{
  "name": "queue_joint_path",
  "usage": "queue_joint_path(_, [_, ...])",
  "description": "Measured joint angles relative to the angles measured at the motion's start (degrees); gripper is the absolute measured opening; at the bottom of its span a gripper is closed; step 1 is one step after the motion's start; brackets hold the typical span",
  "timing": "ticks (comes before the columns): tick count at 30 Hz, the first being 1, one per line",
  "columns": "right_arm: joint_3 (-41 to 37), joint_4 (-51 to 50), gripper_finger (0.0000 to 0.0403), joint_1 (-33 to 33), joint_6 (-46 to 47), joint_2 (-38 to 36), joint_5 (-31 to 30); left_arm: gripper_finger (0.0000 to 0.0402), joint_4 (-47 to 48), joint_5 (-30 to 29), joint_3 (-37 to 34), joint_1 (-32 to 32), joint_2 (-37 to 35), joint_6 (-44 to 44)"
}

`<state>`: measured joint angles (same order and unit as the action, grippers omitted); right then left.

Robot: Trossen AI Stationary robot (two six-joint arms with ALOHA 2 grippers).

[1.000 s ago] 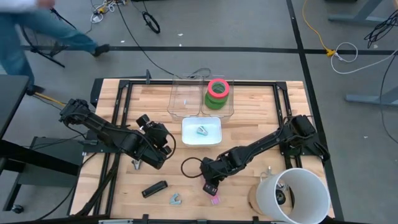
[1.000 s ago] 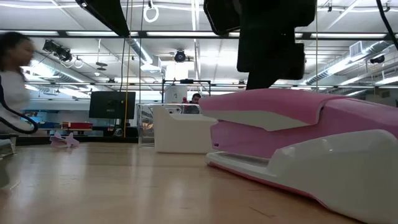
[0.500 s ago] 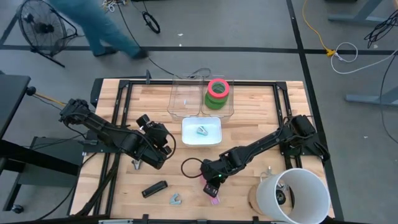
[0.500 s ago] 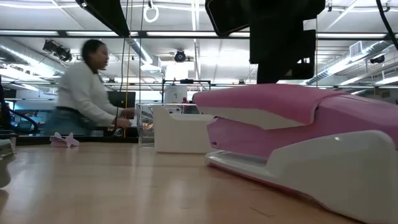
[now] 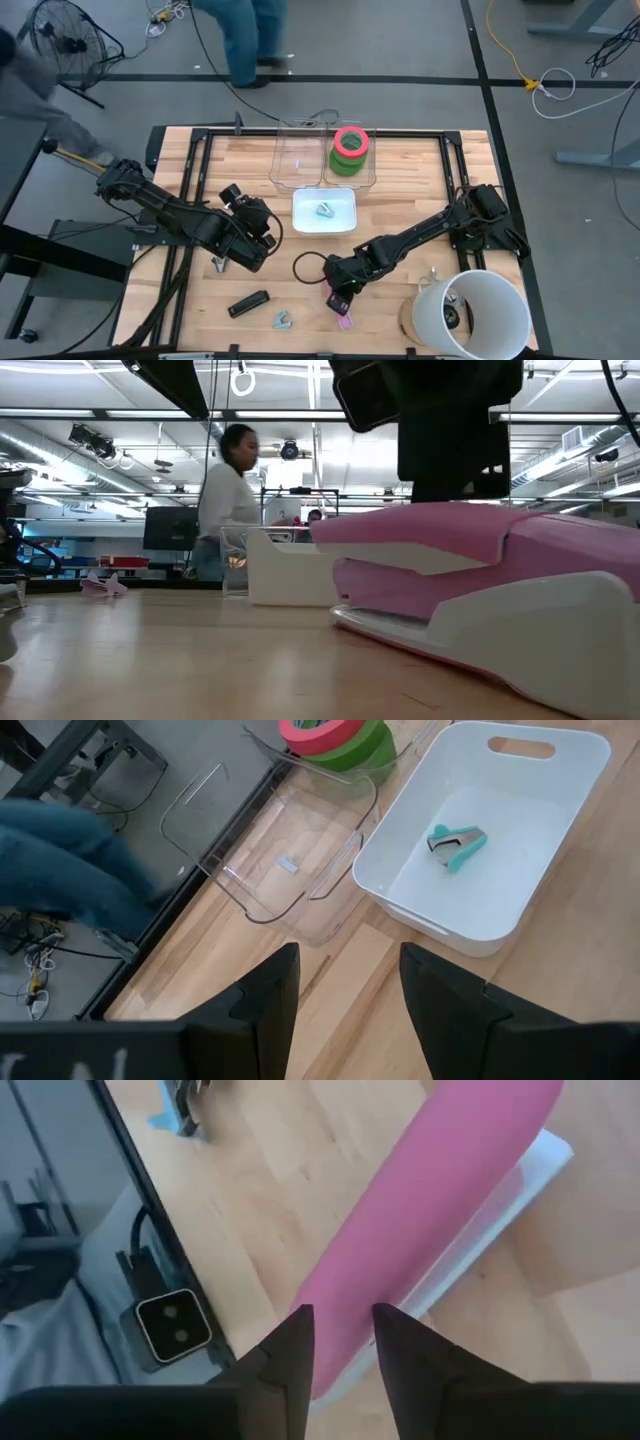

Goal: Pick and place Stapler, Stapler remover, tape
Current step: Put the pink stapler into the left transparent bin

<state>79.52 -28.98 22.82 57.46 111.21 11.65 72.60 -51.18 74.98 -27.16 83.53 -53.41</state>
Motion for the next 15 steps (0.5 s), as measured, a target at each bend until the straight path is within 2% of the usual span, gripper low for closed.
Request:
queue_joint_path(6, [-3.19,1.33,0.0122,-0.28,0.44,-0.06,1.96,0.0179,0.01,0.02,0.0,0.0,0.0,0.0])
queue_joint_path(15, [-5.8,10.57,0.017,-0.17,0.64,0.22,0.86,0.0179,0.0,0.02,0.0,-0.01,0.0,0.01])
